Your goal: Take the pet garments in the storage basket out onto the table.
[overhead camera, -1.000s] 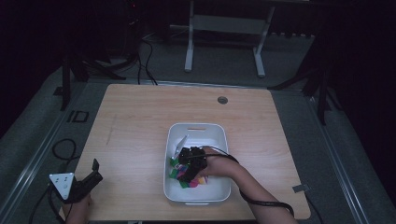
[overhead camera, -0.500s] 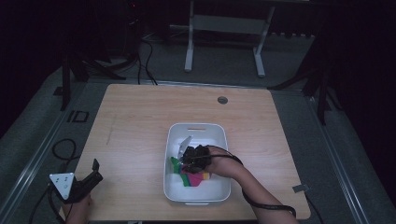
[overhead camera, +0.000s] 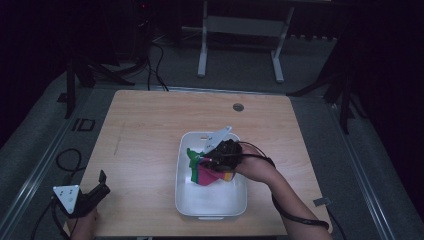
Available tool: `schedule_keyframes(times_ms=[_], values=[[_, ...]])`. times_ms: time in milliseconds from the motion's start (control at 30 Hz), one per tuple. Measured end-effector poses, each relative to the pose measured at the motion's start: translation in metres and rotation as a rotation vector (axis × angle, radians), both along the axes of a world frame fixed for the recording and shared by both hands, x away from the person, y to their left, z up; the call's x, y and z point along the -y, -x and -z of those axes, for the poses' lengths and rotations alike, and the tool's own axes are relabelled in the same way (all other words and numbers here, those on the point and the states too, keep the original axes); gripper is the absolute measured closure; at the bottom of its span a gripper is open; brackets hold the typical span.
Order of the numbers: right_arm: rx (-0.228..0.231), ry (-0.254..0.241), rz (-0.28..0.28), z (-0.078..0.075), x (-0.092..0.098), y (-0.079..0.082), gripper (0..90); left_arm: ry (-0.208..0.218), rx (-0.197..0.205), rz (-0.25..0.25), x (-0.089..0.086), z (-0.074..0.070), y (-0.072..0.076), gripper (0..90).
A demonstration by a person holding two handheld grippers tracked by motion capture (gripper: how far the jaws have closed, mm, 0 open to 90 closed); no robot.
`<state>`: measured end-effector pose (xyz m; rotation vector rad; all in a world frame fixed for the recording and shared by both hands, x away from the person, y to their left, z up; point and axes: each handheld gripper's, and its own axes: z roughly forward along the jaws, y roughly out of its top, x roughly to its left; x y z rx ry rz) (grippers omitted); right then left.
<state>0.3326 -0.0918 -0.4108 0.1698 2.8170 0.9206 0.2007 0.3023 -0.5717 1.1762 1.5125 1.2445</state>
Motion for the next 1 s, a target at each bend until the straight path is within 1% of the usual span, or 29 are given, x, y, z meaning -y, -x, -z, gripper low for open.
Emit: schedule_keyframes(times_ms=[33,67,200,233,267,300,367,400,433,500,533,633,800,867,1000], values=[[0.0,0.0,0.0,0.0,0.0,0.0,74.7,-0.001,0.001,0.0,0.0,0.0,0.0,1.8],[0.017,-0.023,0.001,-0.011,0.004,0.001,74.7,-0.001,0.001,0.0,0.0,0.0,0.0,1.8],[0.047,-0.071,0.011,-0.032,0.013,0.001,74.7,-0.001,0.001,-0.001,0.0,0.0,0.0,1.9],[0.047,-0.071,0.011,-0.032,0.013,0.001,74.7,-0.001,0.001,-0.001,0.0,0.0,0.0,1.9],[0.063,-0.088,0.022,-0.042,0.019,0.001,74.7,-0.001,0.0,-0.001,0.0,0.0,0.0,1.8],[0.072,-0.093,0.026,-0.046,0.022,0.001,74.7,-0.001,0.0,0.0,0.0,0.0,0.0,1.9],[0.083,-0.105,0.038,-0.054,0.03,0.0,74.7,-0.001,-0.001,0.0,0.0,0.0,0.0,1.8],[0.083,-0.105,0.038,-0.054,0.03,0.0,74.7,-0.001,-0.001,0.0,0.0,0.0,0.0,1.8],[0.091,-0.111,0.047,-0.057,0.034,-0.001,74.7,0.0,0.001,-0.001,0.0,0.0,0.0,1.9],[0.093,-0.127,0.062,-0.063,0.042,-0.002,74.7,-0.001,0.0,-0.002,0.0,0.0,0.0,1.8],[0.108,-0.135,0.079,-0.068,0.049,-0.003,74.7,-0.002,0.001,-0.001,0.0,0.0,0.0,1.9],[0.119,-0.141,0.101,-0.072,0.061,-0.004,74.7,-0.003,0.0,-0.002,0.0,0.0,0.0,1.8],[0.136,-0.141,0.158,-0.077,0.089,-0.006,74.7,-0.005,-0.002,-0.004,0.001,0.0,0.0,1.8],[0.134,-0.145,0.178,-0.078,0.099,-0.008,74.7,-0.006,-0.002,-0.004,0.001,0.0,0.0,1.9],[0.142,-0.131,0.229,-0.078,0.122,-0.01,74.6,-0.008,-0.004,-0.006,0.001,0.0,0.0,1.9]])
